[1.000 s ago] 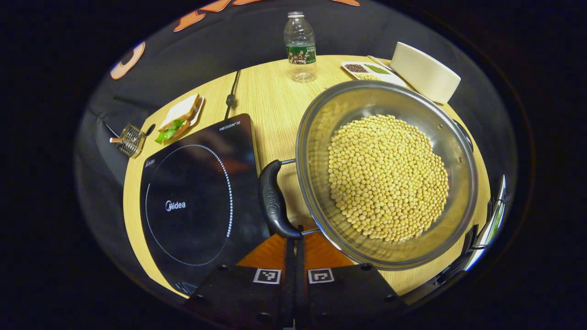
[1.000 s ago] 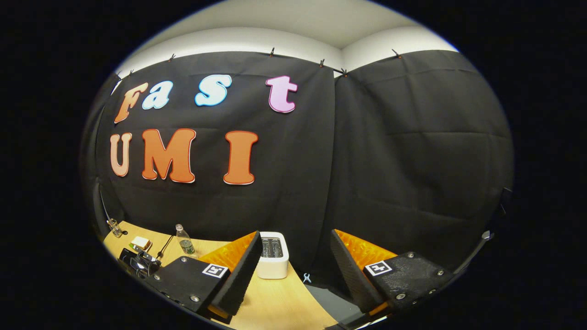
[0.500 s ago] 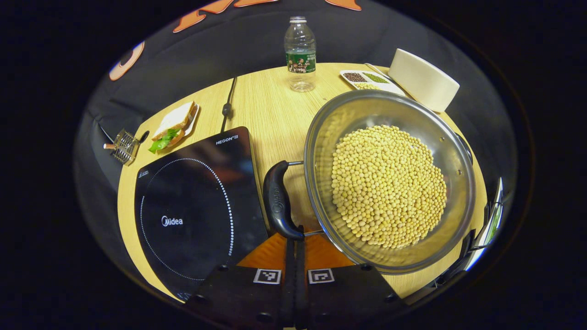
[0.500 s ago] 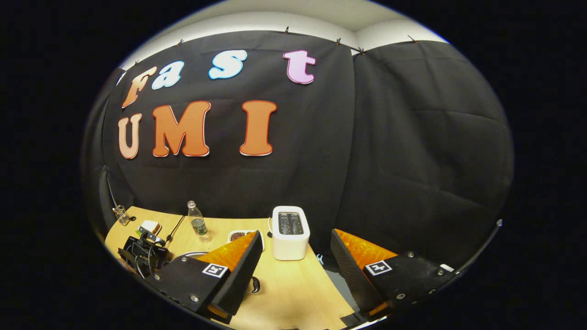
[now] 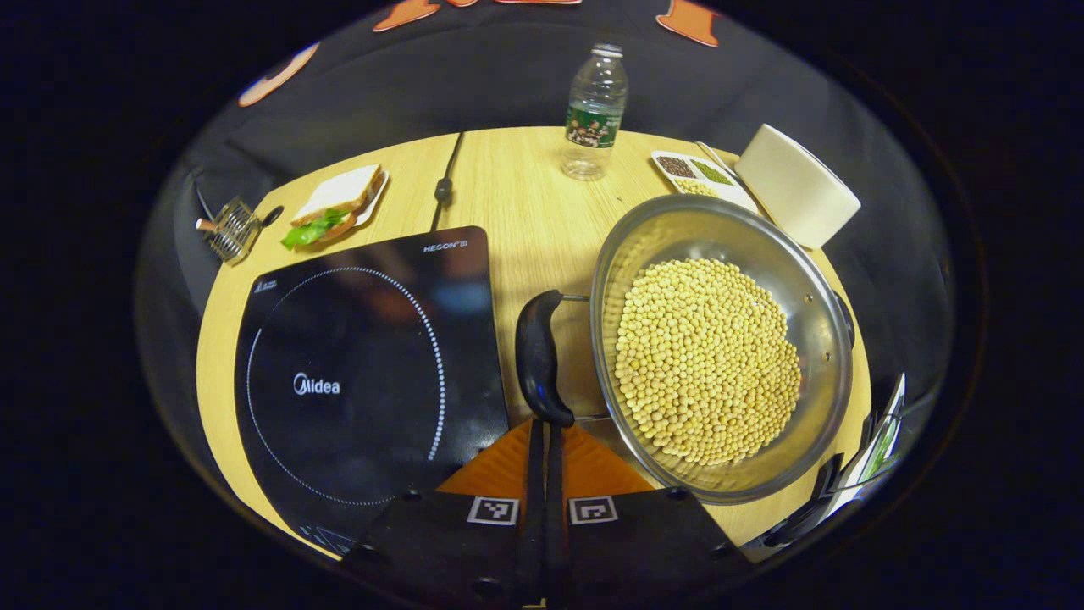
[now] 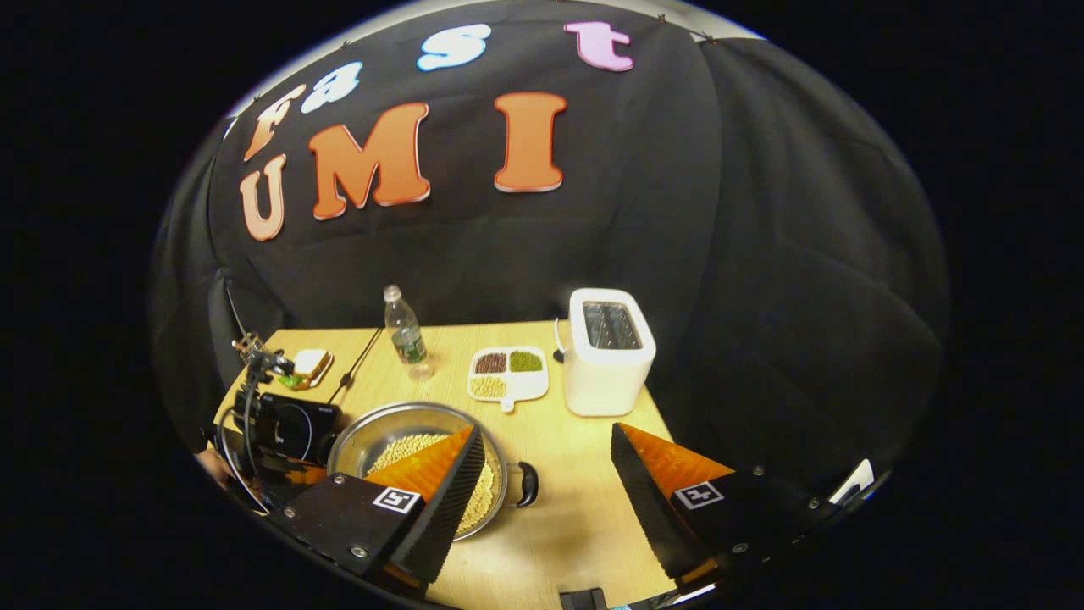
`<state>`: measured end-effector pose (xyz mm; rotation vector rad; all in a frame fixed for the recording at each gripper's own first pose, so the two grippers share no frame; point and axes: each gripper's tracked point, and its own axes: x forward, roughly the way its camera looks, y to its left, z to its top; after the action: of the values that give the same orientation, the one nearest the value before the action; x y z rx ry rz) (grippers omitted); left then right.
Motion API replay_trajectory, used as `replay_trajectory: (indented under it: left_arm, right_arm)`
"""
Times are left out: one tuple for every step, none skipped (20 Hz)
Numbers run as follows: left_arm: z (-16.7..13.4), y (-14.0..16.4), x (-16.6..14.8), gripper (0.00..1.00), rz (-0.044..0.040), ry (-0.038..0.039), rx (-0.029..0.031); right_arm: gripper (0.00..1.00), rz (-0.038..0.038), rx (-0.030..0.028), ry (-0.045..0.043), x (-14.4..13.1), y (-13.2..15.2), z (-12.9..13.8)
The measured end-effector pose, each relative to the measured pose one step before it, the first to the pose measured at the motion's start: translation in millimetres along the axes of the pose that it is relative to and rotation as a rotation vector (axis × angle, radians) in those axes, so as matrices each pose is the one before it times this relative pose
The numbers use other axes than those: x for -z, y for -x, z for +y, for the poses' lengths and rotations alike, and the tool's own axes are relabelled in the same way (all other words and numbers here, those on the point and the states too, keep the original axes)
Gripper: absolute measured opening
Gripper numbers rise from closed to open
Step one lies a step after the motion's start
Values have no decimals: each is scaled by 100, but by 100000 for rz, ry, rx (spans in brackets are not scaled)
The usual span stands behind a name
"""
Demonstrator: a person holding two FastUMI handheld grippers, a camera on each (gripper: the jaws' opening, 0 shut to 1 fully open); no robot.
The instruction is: First push the handle of the pot to place it horizontally, then grasp the pot with both hands and set it on the induction cooktop.
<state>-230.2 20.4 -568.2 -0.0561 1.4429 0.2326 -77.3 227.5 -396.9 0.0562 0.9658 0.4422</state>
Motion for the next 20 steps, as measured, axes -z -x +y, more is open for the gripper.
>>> replay_trajectory:
  left_arm:
    - [-127, 369, -43, 8, -645, 1607, 651]
    - [-420, 559, -180, 12, -1097, 1684, 1614]
    - [-312, 363, -445, 27, -1843, 282, 1394]
    - [-10, 333, -735, 42, -1900, -1515, 576]
    - [-135, 485, -587, 57, -1501, -1259, 2901]
    - [-344, 551, -1000, 72, -1581, 559, 3700]
    - [-283, 573, -1013, 77, -1658, 1326, 3298]
    - [269, 353, -1261, 90, -1338, 1030, 934]
    - [384, 365, -857, 94, -951, 919, 740]
    - [242, 195, -670, 98, 276, 773, 117]
    - [306, 174, -739, 98, 111, 658, 59]
    - [17, 32, -459, 99, -92, 427, 280]
    - [116, -128, -220, 99, 356, 89, 293]
    - [-71, -317, -40, 98, 1005, -279, -398]
    - [-119, -510, 137, 99, 1644, -344, -189]
    - [-484, -644, 205, 98, 1627, 113, 404]
    - [-342, -545, 455, 98, 1678, 209, 2]
    - [-134, -737, 337, 98, 1473, 9, -1211]
    - [-7, -696, 406, 99, 1308, 379, -1227]
    - [-311, -564, 175, 99, 930, 1044, 115]
  right_arm:
    - [94, 5829, -1549, -383, 1769, -1191, 380]
    - [94, 4864, -1581, -593, 1656, -1164, 366]
    - [94, 3981, -654, -368, 1143, -981, 273]
    - [94, 4056, -592, -205, 837, -410, 167]
    - [94, 3984, -674, -258, 616, -682, 355]
    - [94, 2715, -764, -8, 144, -734, 363]
    - [94, 2461, -468, 750, 181, -749, 247]
    - [94, 1772, -84, 1083, -78, -713, 209]
    - [94, 1730, 103, 1019, 95, -554, -11]
    - [94, 1869, 45, 842, 238, -613, 291]
    - [94, 1506, 122, 558, 84, -523, 186]
    - [94, 1575, 88, 618, 190, -368, 89]
    - [94, 1229, -5, 445, 34, -430, 33]
    - [94, 983, 2, 362, 61, -413, 143]
    - [94, 791, 229, 230, -45, -378, 22]
    - [94, 828, 438, 188, 97, -419, -46]
    - [94, 721, 789, 125, -33, -351, -132]
    - [94, 682, 731, 99, 69, -334, -141]
    - [94, 688, 604, 25, 31, -337, -134]
    - [94, 764, 395, 62, 125, -360, -49]
